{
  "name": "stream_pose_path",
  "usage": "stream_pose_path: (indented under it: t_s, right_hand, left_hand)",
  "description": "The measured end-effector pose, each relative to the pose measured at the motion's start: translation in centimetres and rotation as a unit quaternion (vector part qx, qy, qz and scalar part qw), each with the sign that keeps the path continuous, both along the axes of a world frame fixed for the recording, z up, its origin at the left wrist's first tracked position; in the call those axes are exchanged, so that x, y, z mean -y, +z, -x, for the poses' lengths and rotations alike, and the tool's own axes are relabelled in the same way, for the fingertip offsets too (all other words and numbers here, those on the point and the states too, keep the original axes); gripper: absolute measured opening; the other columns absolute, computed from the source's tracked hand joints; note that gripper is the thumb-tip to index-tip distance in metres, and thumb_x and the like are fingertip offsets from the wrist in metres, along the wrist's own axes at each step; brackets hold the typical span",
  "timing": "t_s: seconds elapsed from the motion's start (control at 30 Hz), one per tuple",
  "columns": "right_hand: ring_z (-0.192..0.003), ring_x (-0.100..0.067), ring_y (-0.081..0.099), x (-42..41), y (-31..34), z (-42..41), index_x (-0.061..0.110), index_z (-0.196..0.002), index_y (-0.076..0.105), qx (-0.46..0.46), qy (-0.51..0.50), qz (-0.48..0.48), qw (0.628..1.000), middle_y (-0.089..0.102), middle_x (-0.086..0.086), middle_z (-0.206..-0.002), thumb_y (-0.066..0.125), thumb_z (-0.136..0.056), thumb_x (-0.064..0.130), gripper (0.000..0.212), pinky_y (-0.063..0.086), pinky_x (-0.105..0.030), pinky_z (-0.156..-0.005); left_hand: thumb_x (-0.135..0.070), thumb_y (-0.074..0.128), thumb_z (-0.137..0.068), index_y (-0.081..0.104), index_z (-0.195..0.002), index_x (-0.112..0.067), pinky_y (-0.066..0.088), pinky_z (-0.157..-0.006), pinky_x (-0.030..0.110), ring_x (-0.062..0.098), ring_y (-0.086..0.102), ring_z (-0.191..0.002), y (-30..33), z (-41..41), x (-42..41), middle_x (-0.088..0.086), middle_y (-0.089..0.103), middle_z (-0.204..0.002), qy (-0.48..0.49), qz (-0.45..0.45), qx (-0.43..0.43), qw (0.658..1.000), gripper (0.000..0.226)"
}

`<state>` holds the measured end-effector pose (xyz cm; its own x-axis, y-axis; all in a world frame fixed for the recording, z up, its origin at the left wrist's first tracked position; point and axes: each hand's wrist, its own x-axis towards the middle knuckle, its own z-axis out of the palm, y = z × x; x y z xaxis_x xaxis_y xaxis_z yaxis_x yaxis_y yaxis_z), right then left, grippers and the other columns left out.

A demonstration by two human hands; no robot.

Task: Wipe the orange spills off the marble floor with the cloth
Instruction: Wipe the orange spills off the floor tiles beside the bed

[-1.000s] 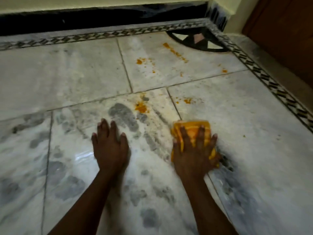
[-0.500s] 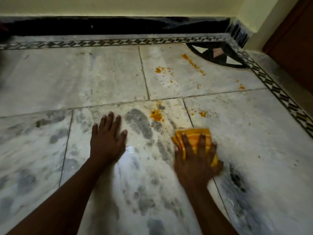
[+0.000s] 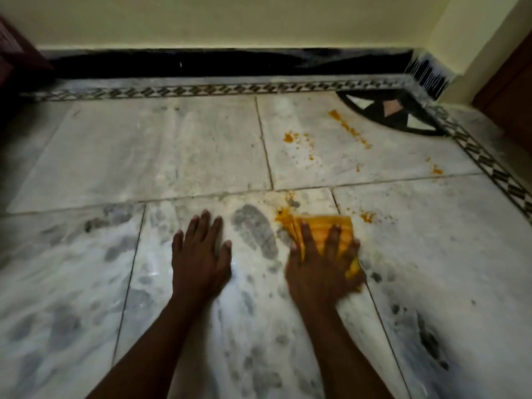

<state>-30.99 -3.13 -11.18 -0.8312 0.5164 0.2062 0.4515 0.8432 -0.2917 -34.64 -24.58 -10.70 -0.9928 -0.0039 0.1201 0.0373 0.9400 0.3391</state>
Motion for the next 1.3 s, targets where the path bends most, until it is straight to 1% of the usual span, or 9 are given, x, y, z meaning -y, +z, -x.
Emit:
stream_pose_path:
  t_s: [0.07, 0.27, 0.37, 0.47, 0.6, 0.7, 0.93, 1.13, 1.3]
  right_hand:
    - [-0.156, -0.047, 0.020, 2.4, 0.1, 2.4, 0.060, -0.151, 0.038, 0.014, 0.008, 0.014, 1.000, 0.029, -0.005, -0.171, 0.042, -0.093, 0.065, 0.058, 0.019, -0.074, -0.111]
    - [-0.158, -0.033, 0.024, -1.6, 0.5, -5.0, 0.066, -0.149, 0.034, 0.017, 0.247, -0.067, 0.966, 0.021, 0.005, -0.174, 0.043, -0.096, 0.072, 0.054, 0.025, -0.064, -0.112]
    - [-0.157, -0.037, 0.023, -2.4, -0.1, -1.7, 0.064, -0.149, 0.038, 0.021, 0.084, -0.040, 0.995, 0.025, 0.002, -0.173, 0.048, -0.095, 0.069, 0.056, 0.022, -0.066, -0.113]
    - [-0.158, -0.045, 0.008, 3.3, 0.5, 5.1, 0.059, -0.153, 0.035, 0.008, -0.103, 0.094, 0.990, 0.015, -0.004, -0.175, 0.049, -0.094, 0.065, 0.060, 0.015, -0.074, -0.113]
    - [-0.157, -0.045, 0.019, 8.2, 0.4, 4.5, 0.059, -0.151, 0.039, 0.011, 0.082, 0.009, 0.997, 0.021, -0.003, -0.174, 0.048, -0.094, 0.064, 0.057, 0.020, -0.069, -0.111]
    - [-0.157, -0.036, 0.027, 4.2, 0.5, -1.0, 0.065, -0.148, 0.038, 0.018, 0.220, -0.035, 0.975, 0.022, 0.003, -0.173, 0.044, -0.095, 0.070, 0.053, 0.027, -0.064, -0.110]
    - [-0.157, -0.045, 0.013, 4.7, 0.6, 9.6, 0.061, -0.154, 0.030, 0.046, -0.039, 0.054, 0.997, 0.012, -0.003, -0.176, 0.046, -0.096, 0.066, 0.060, 0.018, -0.072, -0.110]
    - [-0.156, -0.039, 0.025, 5.7, 2.0, 3.1, 0.063, -0.154, 0.027, 0.057, 0.150, -0.032, 0.987, 0.017, 0.002, -0.175, 0.038, -0.099, 0.070, 0.056, 0.028, -0.063, -0.108]
    - [-0.156, -0.038, 0.022, 2.5, 2.1, 6.9, 0.066, -0.154, 0.022, 0.103, 0.035, -0.003, 0.994, 0.014, 0.002, -0.175, 0.040, -0.097, 0.072, 0.060, 0.028, -0.066, -0.107]
  left_hand:
    - [-0.051, 0.039, -0.101, 0.038, -0.162, -0.030, 0.017, -0.128, 0.051, 0.019, 0.021, -0.162, 0.3, 0.4, -0.2, -0.003, 0.025, -0.175, -0.001, -0.002, 0.000, 1.000, 0.065]
    - [-0.053, 0.035, -0.101, 0.037, -0.163, -0.028, 0.018, -0.129, 0.053, 0.020, 0.019, -0.163, 1.0, 0.0, -0.1, -0.001, 0.023, -0.176, -0.004, -0.013, 0.010, 1.000, 0.067]
    - [-0.050, 0.038, -0.102, 0.037, -0.164, -0.028, 0.016, -0.129, 0.052, 0.020, 0.019, -0.163, 0.6, 0.0, -0.4, 0.000, 0.023, -0.176, 0.000, -0.006, 0.005, 1.000, 0.066]
    - [-0.051, 0.038, -0.102, 0.036, -0.164, -0.028, 0.019, -0.128, 0.051, 0.020, 0.020, -0.163, 0.7, 0.3, -0.2, 0.000, 0.023, -0.176, -0.002, 0.006, 0.001, 1.000, 0.066]
    - [-0.050, 0.041, -0.099, 0.047, -0.159, -0.022, 0.037, -0.114, 0.052, 0.029, 0.040, -0.153, 1.5, 1.3, 0.0, 0.005, 0.039, -0.169, -0.001, 0.040, -0.015, 0.999, 0.066]
    - [-0.043, 0.046, -0.100, 0.039, -0.163, -0.019, 0.043, -0.108, 0.053, 0.031, 0.047, -0.148, 1.5, 2.9, 0.2, 0.009, 0.038, -0.170, -0.002, 0.034, -0.025, 0.999, 0.068]
    - [-0.045, 0.035, -0.105, 0.038, -0.163, -0.024, 0.023, -0.127, 0.048, 0.021, 0.025, -0.162, -0.3, 5.1, 0.3, 0.002, 0.025, -0.175, -0.003, 0.015, -0.008, 1.000, 0.062]
    - [-0.051, 0.032, -0.105, 0.034, -0.165, -0.027, 0.019, -0.130, 0.050, 0.020, 0.020, -0.163, 1.1, 4.1, 0.1, 0.000, 0.020, -0.176, 0.014, 0.021, 0.014, 1.000, 0.065]
    - [-0.056, 0.032, -0.104, 0.015, -0.169, -0.029, 0.012, -0.131, 0.054, 0.019, 0.003, -0.166, 0.7, 4.1, 0.5, -0.002, 0.003, -0.179, -0.022, 0.040, 0.046, 0.998, 0.073]
